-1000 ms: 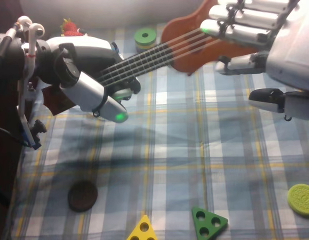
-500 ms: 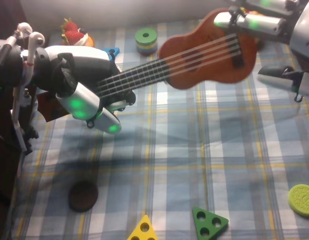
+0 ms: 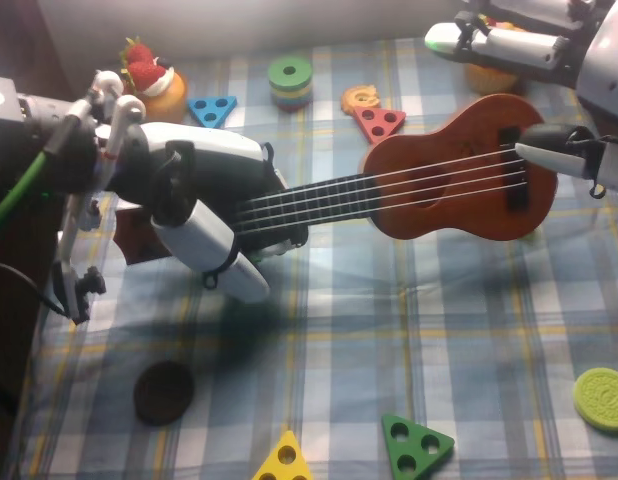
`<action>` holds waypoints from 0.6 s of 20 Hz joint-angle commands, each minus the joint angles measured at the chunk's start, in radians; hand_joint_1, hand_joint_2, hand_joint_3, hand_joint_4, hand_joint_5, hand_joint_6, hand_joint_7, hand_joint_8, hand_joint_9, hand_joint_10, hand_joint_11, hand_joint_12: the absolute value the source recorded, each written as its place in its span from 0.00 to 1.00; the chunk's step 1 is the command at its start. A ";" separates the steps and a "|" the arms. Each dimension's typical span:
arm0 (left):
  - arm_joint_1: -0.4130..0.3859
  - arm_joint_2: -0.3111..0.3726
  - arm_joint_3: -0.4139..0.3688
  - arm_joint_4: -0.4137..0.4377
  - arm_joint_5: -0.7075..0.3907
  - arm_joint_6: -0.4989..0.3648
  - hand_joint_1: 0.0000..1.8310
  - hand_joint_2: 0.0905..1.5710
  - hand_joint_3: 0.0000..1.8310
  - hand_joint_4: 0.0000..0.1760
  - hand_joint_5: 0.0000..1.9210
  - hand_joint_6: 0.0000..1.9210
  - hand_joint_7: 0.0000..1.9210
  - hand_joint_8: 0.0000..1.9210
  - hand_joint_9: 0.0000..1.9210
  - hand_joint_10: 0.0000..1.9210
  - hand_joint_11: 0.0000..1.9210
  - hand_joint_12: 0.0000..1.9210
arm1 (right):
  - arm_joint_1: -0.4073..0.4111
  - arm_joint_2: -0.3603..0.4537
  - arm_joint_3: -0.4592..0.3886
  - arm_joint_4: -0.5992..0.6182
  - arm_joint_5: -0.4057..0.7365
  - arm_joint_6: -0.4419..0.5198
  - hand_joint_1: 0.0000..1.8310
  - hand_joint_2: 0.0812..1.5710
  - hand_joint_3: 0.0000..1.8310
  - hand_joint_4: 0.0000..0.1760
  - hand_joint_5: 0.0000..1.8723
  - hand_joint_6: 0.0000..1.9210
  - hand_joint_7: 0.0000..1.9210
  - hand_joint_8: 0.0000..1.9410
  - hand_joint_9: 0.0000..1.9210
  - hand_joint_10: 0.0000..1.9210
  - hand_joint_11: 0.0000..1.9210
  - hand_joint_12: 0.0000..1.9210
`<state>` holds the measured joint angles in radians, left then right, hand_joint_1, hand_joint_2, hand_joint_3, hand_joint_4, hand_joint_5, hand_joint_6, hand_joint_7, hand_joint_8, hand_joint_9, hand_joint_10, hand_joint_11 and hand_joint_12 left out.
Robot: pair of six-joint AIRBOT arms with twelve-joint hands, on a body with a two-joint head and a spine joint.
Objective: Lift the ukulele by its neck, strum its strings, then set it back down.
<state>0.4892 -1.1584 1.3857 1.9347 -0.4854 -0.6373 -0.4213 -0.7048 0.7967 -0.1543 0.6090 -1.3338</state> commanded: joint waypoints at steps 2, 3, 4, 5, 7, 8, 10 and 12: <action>-0.010 0.001 0.007 -0.028 0.019 -0.012 0.82 0.73 0.01 0.00 0.52 1.00 0.53 1.00 0.53 1.00 0.57 1.00 | 0.008 0.003 0.003 0.010 0.126 -0.001 0.26 0.87 0.00 0.00 0.11 0.05 0.01 0.00 0.00 0.00 0.00 0.00; -0.014 0.001 0.006 -0.020 0.021 -0.012 0.79 0.73 0.01 0.00 0.49 1.00 0.49 1.00 0.49 1.00 0.53 1.00 | 0.008 0.003 0.003 0.011 0.126 -0.001 0.24 0.87 0.00 0.00 0.11 0.05 0.02 0.00 0.00 0.00 0.00 0.00; -0.017 0.001 0.004 -0.006 0.026 -0.012 0.75 0.74 0.01 0.00 0.47 1.00 0.46 1.00 0.47 1.00 0.52 1.00 | 0.007 0.003 0.003 0.012 0.126 -0.001 0.23 0.87 0.00 0.00 0.11 0.05 0.02 0.00 0.00 0.00 0.00 0.00; -0.020 0.002 0.000 0.007 0.033 -0.012 0.68 0.73 0.00 0.00 0.32 1.00 0.33 1.00 0.39 1.00 0.44 1.00 | 0.007 0.002 0.003 0.012 0.126 -0.001 0.23 0.88 0.00 0.00 0.11 0.04 0.02 0.00 0.00 0.00 0.00 0.00; -0.026 0.004 -0.006 0.031 0.043 -0.012 0.58 0.81 0.00 0.00 0.33 0.79 0.27 0.94 0.34 1.00 0.40 1.00 | 0.006 0.002 0.003 0.012 0.126 -0.001 0.23 0.88 0.00 0.00 0.10 0.04 0.02 0.00 0.00 0.00 0.00 0.00; -0.028 0.005 -0.009 0.044 0.046 -0.012 0.62 0.82 0.00 0.00 0.28 0.75 0.36 0.88 0.34 1.00 0.41 1.00 | 0.006 0.002 0.003 0.012 0.126 -0.001 0.24 0.88 0.00 0.00 0.11 0.04 0.02 0.00 0.00 0.00 0.00 0.00; -0.032 0.010 -0.019 0.068 0.055 -0.012 0.59 0.76 0.00 0.00 0.22 0.52 0.26 0.67 0.24 0.83 0.22 1.00 | 0.006 0.001 0.003 0.012 0.126 -0.001 0.25 0.88 0.00 0.00 0.11 0.04 0.03 0.01 0.00 0.00 0.00 0.00; -0.038 0.017 -0.029 0.088 0.065 -0.012 0.58 0.72 0.00 0.00 0.27 0.27 0.21 0.51 0.18 0.75 0.15 0.96 | 0.006 0.001 0.003 0.012 0.126 -0.001 0.23 0.88 0.00 0.00 0.11 0.04 0.03 0.00 0.00 0.00 0.00 0.00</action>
<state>0.4644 -1.1477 1.3575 2.0518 -0.4442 -0.6426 -0.4221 -0.7067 0.7986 -0.1509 0.6090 -1.3338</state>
